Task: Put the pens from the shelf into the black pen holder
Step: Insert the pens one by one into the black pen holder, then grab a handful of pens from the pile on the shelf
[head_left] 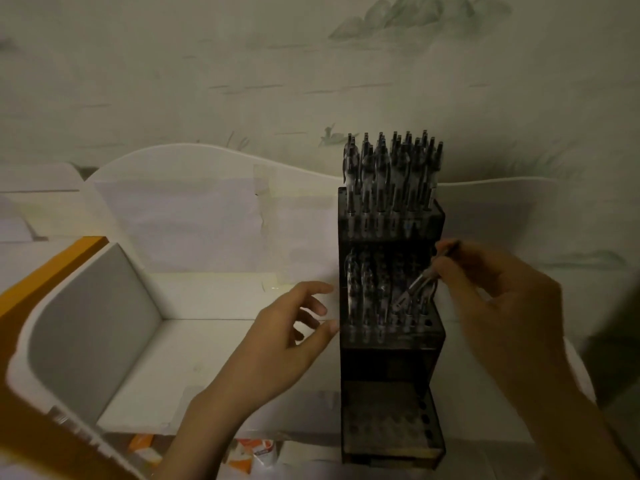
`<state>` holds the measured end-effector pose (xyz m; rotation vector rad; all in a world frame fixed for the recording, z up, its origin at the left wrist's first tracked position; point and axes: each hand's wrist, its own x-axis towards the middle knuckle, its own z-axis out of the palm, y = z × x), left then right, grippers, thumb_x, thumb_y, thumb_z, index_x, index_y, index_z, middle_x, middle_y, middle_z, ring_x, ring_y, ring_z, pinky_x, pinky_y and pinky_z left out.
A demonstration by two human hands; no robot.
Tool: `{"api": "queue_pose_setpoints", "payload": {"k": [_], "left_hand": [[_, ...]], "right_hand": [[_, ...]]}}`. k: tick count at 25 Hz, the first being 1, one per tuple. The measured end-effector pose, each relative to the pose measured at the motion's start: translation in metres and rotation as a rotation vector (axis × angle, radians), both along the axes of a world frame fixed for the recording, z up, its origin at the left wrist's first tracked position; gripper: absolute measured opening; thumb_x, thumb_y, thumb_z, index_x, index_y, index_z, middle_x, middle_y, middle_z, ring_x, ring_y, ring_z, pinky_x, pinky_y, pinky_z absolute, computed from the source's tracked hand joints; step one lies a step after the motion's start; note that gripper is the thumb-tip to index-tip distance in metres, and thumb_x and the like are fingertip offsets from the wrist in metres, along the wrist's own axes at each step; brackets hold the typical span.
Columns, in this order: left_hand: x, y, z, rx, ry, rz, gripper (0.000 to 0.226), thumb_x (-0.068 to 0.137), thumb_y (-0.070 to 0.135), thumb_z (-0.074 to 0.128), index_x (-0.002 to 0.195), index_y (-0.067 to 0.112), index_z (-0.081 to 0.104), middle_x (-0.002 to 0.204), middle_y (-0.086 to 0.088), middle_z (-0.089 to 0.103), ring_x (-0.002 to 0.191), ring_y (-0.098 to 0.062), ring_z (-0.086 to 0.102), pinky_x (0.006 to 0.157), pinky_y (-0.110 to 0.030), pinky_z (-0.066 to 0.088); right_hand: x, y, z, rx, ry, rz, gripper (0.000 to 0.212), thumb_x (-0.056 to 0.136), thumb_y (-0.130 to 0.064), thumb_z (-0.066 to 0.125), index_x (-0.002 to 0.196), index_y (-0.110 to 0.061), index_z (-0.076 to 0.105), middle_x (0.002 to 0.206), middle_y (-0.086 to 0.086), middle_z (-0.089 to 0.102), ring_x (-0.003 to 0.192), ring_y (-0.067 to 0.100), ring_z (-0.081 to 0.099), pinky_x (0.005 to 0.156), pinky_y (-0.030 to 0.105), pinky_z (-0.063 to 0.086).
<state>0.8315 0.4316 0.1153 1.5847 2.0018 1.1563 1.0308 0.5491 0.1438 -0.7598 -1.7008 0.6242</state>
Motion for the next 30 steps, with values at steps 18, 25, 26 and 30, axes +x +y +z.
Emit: {"api": "queue_pose_setpoints", "payload": {"k": [18,25,26,30], "left_hand": [[0.023,-0.015,-0.004,0.018,0.231,0.161,0.046,0.090,0.048,0.054,0.133,0.048,0.040,0.125,0.027,0.052,0.115,0.007,0.050,0.096,-0.028,0.050],[0.011,-0.032,-0.005,0.014,0.298,0.217,0.050,0.091,0.053,0.050,0.137,0.048,0.033,0.129,0.026,0.050,0.117,0.005,0.048,0.098,-0.026,0.049],[0.006,-0.039,-0.005,0.011,0.320,0.236,0.051,0.091,0.053,0.049,0.138,0.048,0.032,0.131,0.026,0.049,0.118,0.005,0.048,0.099,-0.023,0.047],[-0.023,-0.080,-0.002,0.005,0.471,0.316,0.049,0.093,0.053,0.046,0.140,0.046,0.031,0.138,0.024,0.044,0.121,0.004,0.044,0.100,-0.019,0.043]], "right_hand": [[-0.017,0.027,-0.036,0.056,-0.410,0.066,0.012,0.085,-0.017,0.071,0.095,-0.016,0.066,0.078,-0.005,0.067,0.069,0.010,0.065,0.060,0.019,0.051],[-0.017,0.001,-0.030,0.225,-0.282,0.010,0.045,0.076,-0.021,0.076,0.118,-0.015,0.061,0.106,0.002,0.055,0.087,0.005,0.050,0.075,0.011,0.041],[-0.024,-0.011,-0.024,0.287,-0.266,0.068,0.049,0.076,-0.020,0.075,0.121,-0.013,0.059,0.112,0.004,0.055,0.098,0.010,0.052,0.083,0.018,0.045],[-0.072,-0.056,-0.022,0.288,-0.401,0.410,0.052,0.081,-0.031,0.069,0.130,-0.026,0.052,0.132,-0.009,0.049,0.125,0.006,0.045,0.102,0.024,0.042]]}}
